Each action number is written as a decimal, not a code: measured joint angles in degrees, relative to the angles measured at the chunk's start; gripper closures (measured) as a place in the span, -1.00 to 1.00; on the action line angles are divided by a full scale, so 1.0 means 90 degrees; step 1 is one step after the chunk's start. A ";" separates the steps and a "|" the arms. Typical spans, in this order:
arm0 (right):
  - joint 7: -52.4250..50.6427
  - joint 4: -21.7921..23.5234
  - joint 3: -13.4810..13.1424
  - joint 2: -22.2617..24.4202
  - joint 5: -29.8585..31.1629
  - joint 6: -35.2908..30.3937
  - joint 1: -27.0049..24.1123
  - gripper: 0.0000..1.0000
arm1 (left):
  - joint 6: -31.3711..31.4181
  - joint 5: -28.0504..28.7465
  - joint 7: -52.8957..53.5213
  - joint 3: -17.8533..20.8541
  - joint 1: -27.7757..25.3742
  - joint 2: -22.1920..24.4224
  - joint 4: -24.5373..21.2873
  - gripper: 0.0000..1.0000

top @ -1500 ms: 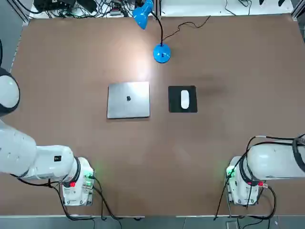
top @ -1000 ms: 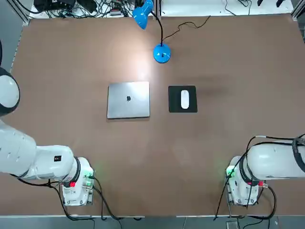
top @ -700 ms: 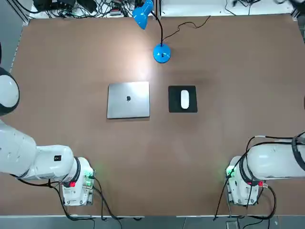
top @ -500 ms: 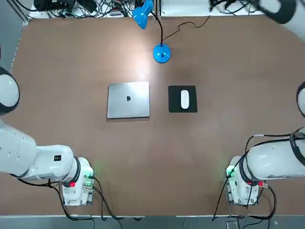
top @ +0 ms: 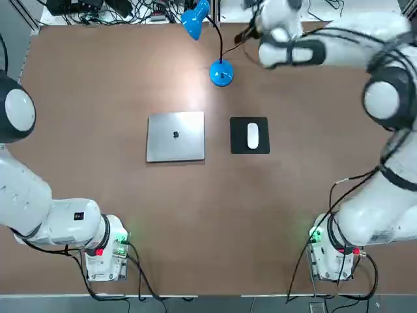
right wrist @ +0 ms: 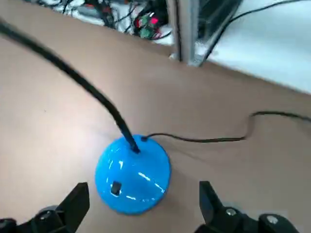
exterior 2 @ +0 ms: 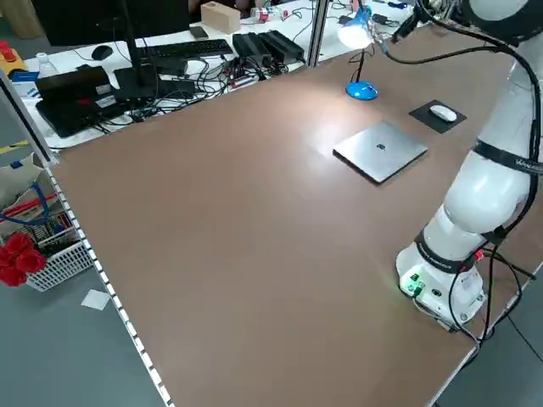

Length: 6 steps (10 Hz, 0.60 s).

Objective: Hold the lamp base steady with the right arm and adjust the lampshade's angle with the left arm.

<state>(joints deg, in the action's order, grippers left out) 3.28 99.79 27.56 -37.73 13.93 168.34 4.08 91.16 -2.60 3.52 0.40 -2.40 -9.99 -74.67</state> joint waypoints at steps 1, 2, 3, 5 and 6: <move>-0.0002 -0.0407 -0.0002 -0.0624 0.0199 0.0187 0.0137 -1.00 | 0.0000 -0.0001 0.0190 -0.0035 0.0059 -0.0073 0.0053 -0.96; -0.0012 -0.0861 -0.0007 -0.1043 0.0330 0.0187 0.0266 -1.00 | 0.0001 -0.0001 0.0400 -0.0092 0.0118 -0.0120 0.0074 -0.96; -0.0012 -0.1212 -0.0111 -0.1283 0.0406 0.0159 0.0452 -1.00 | 0.0043 -0.0049 0.0681 -0.0202 0.0144 -0.0149 0.0081 -0.97; 0.0127 -0.1672 -0.0658 -0.1500 0.0409 0.0126 0.1059 -1.00 | 0.0103 -0.0305 0.1237 -0.0348 0.0170 -0.0203 0.0083 -0.98; 0.0186 -0.1866 -0.0766 -0.1656 0.0409 0.0122 0.1222 -0.96 | 0.0105 -0.0451 0.1618 -0.0444 0.0177 -0.0263 0.0082 -0.98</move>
<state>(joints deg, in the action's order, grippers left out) 4.96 83.00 20.67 -52.64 17.61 169.44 15.08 92.11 -6.66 18.09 -3.60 -0.80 -12.36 -73.93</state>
